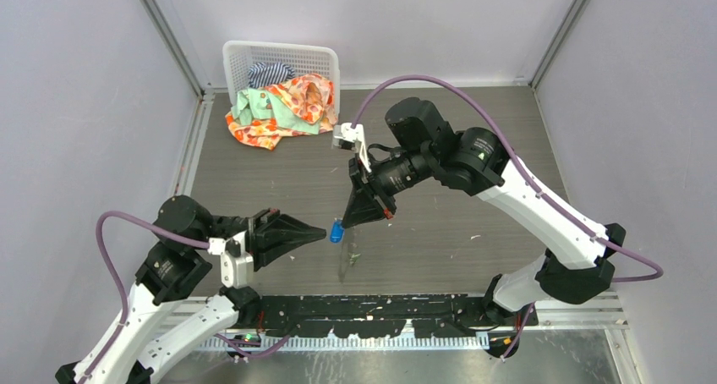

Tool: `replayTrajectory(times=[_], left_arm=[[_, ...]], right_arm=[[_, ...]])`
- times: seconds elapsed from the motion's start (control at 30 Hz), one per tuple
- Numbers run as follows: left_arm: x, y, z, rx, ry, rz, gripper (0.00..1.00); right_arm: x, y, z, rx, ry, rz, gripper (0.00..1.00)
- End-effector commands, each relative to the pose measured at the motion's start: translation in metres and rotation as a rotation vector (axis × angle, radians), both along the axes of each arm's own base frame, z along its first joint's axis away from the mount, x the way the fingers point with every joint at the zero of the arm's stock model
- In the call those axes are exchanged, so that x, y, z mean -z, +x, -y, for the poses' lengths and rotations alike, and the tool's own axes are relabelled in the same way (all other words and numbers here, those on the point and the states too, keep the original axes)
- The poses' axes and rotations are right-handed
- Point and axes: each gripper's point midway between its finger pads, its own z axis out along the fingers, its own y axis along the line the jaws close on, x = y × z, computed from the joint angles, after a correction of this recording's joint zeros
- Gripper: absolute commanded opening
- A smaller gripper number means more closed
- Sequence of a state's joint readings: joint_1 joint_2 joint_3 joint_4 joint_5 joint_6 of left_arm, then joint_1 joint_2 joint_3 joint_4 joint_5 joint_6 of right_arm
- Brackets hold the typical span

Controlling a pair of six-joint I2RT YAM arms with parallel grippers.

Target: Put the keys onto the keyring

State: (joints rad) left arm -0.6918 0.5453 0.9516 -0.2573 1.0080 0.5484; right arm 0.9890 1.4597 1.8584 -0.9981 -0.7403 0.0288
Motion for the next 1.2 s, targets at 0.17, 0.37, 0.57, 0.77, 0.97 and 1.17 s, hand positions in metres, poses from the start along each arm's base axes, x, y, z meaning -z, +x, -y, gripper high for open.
replayTrajectory(times=[0.17,0.37,0.57,0.77,0.97,1.17], left_arm=[[0.009,-0.005,-0.003,0.016,0.029,0.047,0.35],[-0.005,0.015,-0.001,-0.074,-0.019,0.145,0.57],[0.001,0.014,0.007,-0.018,0.021,0.122,0.61],[0.006,0.014,0.011,0.01,0.04,0.125,0.56],[0.009,0.007,0.01,0.048,0.057,0.098,0.42],[0.015,0.005,0.009,0.056,0.074,0.098,0.25]], right_arm=[[-0.037,-0.003,0.006,0.023,0.145,0.073,0.01],[-0.03,-0.016,0.005,-0.053,0.118,-0.01,0.01],[-0.029,-0.022,-0.001,-0.104,0.119,-0.067,0.01],[-0.029,-0.024,-0.005,-0.122,0.103,-0.102,0.01],[-0.032,-0.022,-0.007,-0.122,0.111,-0.092,0.01],[-0.036,-0.02,-0.009,-0.119,0.125,-0.08,0.01]])
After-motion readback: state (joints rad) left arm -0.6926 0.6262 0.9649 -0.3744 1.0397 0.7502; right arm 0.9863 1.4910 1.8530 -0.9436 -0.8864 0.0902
